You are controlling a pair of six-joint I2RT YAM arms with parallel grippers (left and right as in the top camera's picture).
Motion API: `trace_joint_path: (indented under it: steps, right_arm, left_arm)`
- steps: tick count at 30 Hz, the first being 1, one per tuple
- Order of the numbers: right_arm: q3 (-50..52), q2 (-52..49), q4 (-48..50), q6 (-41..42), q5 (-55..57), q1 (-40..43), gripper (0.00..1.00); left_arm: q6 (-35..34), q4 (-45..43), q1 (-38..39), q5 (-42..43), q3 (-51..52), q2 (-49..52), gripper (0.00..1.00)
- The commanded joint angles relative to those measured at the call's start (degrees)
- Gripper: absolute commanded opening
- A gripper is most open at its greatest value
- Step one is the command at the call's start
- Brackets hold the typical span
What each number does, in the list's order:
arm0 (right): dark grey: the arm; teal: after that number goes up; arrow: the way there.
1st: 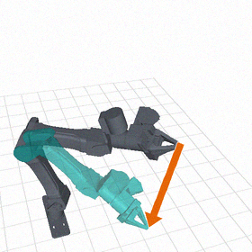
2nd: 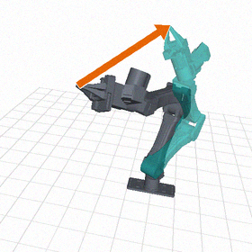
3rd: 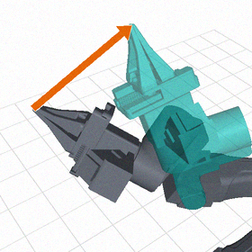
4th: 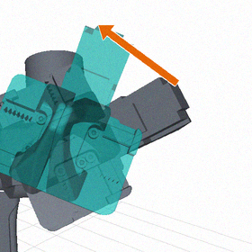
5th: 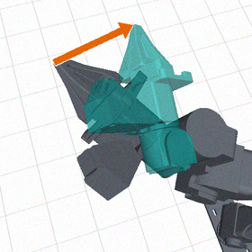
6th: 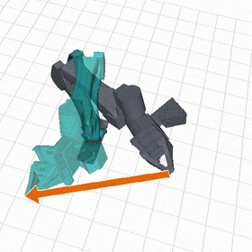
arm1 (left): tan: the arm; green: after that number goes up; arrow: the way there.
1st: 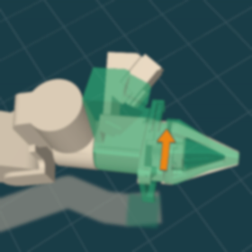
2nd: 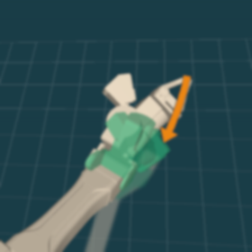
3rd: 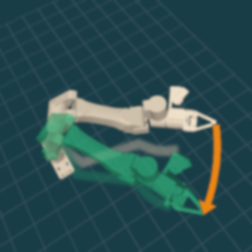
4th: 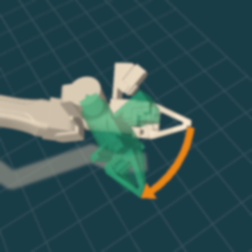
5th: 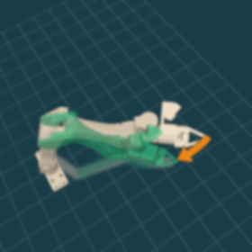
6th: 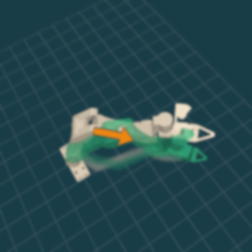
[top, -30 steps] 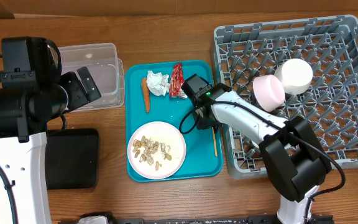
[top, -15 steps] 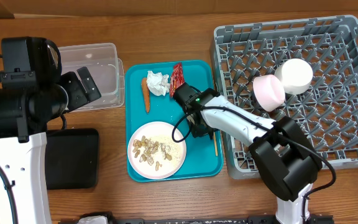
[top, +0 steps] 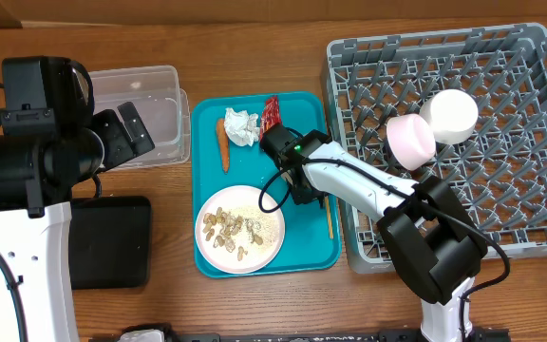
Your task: Sort waste into correct bins and load items into the dishwasher
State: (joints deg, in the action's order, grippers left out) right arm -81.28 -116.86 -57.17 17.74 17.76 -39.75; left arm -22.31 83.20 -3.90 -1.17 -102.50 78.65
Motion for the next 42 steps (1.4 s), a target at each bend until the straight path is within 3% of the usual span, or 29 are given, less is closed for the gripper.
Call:
trace_joint_path:
  steps: [1,18,24,30,37,42]
  right_arm:
    - [0.3,-1.0,1.4,-0.7,-4.7,0.2,0.34]
    - [-0.3,-2.4,-2.1,0.9,1.0,0.2,0.34]
    - [0.3,-2.4,1.4,-0.4,-7.1,0.2,0.34]
    - [0.9,-2.4,3.7,-7.6,-14.0,0.2,0.34]
    - [-0.3,-2.4,1.3,-1.2,2.1,0.2,0.34]
    - [-0.1,-2.4,1.2,-1.2,4.1,0.2,0.34]
  left_arm:
    - [0.9,0.2,-0.2,-0.7,-0.5,0.1,1.0]
    - [0.9,0.2,-0.2,-0.7,-0.5,0.1,1.0]
    - [0.9,0.2,-0.2,-0.8,-0.5,0.1,1.0]
    - [0.9,0.2,-0.2,-0.7,-0.5,0.1,1.0]
    - [0.9,0.2,-0.2,-0.7,-0.5,0.1,1.0]
    - [0.9,0.2,-0.2,-0.8,-0.5,0.1,1.0]
